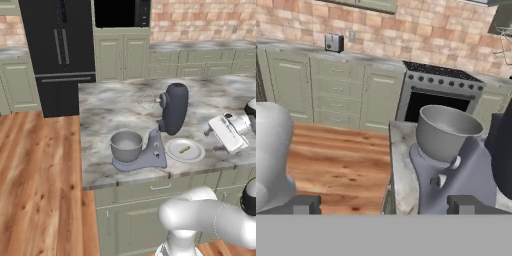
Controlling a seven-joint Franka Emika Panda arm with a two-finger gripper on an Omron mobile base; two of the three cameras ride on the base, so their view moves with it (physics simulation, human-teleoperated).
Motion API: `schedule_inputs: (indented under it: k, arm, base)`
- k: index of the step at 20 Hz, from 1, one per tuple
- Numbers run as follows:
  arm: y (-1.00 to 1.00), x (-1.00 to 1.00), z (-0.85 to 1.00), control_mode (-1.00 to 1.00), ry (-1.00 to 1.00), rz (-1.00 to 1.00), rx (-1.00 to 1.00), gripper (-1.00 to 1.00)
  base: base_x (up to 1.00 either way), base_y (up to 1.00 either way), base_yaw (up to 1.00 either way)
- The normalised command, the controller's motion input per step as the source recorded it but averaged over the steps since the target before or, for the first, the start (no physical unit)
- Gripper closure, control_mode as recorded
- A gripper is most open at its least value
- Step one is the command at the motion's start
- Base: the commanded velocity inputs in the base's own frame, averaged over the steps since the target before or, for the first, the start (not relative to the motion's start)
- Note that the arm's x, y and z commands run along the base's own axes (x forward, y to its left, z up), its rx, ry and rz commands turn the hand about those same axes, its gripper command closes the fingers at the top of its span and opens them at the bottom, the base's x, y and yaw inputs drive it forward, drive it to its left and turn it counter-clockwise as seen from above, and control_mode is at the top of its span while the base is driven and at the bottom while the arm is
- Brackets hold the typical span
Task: Add butter and sugar cubes to the stand mixer bowl and then turn on the stand mixer to begin making frosting.
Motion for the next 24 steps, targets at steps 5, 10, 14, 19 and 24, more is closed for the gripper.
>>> schedule_inputs:
  k: [5,10,14,19,24]
  arm:
    - [0.00,0.48,-0.50,-1.00,-0.08,0.19,0.00,-1.00]
    - [0.00,0.38,-0.42,-1.00,-0.06,0.13,0.00,-1.00]
    - [0.00,0.47,-0.32,-1.00,0.00,0.03,0.00,-1.00]
    - [0.00,0.41,-0.38,-1.00,0.00,0.00,0.00,-1.00]
    - [0.00,0.37,-0.35,-1.00,0.00,0.00,0.00,-1.00]
  base:
    - [0.00,0.00,0.00]
    - [0.00,0.00,0.00]
    - [0.00,0.00,0.00]
    - [0.00,0.00,0.00]
    - [0.00,0.00,0.00]
